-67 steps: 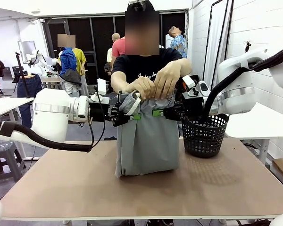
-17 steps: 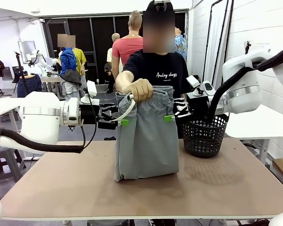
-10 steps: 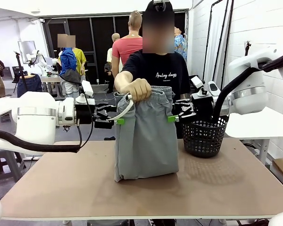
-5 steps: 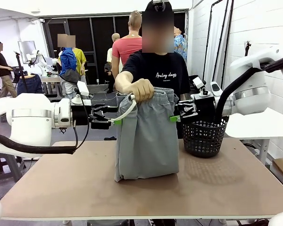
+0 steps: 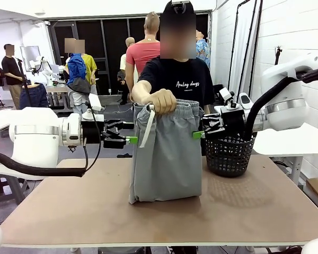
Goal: Fold the training pants.
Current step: Release the ends of the Training pants and then grab the overlapped ends.
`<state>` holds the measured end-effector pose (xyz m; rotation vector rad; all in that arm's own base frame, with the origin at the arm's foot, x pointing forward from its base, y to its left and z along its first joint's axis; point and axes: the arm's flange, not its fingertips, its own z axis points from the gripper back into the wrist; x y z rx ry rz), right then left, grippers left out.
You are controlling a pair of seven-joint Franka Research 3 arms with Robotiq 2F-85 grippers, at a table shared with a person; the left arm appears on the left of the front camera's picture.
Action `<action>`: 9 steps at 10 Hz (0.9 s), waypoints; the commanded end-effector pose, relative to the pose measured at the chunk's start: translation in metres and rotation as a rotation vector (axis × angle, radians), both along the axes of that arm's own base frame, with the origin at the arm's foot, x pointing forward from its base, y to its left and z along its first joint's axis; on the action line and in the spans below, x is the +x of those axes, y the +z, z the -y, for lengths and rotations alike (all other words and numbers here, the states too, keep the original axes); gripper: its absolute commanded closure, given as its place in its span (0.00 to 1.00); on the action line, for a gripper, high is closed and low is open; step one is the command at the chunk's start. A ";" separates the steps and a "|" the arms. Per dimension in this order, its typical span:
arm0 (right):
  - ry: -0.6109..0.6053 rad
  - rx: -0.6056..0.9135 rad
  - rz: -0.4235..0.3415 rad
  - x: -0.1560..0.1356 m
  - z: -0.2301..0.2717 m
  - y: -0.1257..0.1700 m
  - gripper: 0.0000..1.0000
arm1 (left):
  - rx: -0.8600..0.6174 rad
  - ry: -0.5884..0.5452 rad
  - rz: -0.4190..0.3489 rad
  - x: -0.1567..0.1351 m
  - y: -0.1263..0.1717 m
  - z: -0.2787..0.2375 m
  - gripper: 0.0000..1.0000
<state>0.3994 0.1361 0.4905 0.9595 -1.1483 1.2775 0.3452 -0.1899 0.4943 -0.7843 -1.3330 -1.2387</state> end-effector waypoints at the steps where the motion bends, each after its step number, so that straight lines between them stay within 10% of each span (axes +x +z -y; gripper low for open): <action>1: 0.019 0.023 -0.025 -0.002 -0.006 -0.001 0.00 | 0.010 0.004 0.009 0.008 -0.006 -0.003 0.00; 9: 0.171 0.071 -0.047 -0.006 -0.026 0.005 0.00 | 0.022 -0.056 0.027 0.019 0.002 0.010 0.00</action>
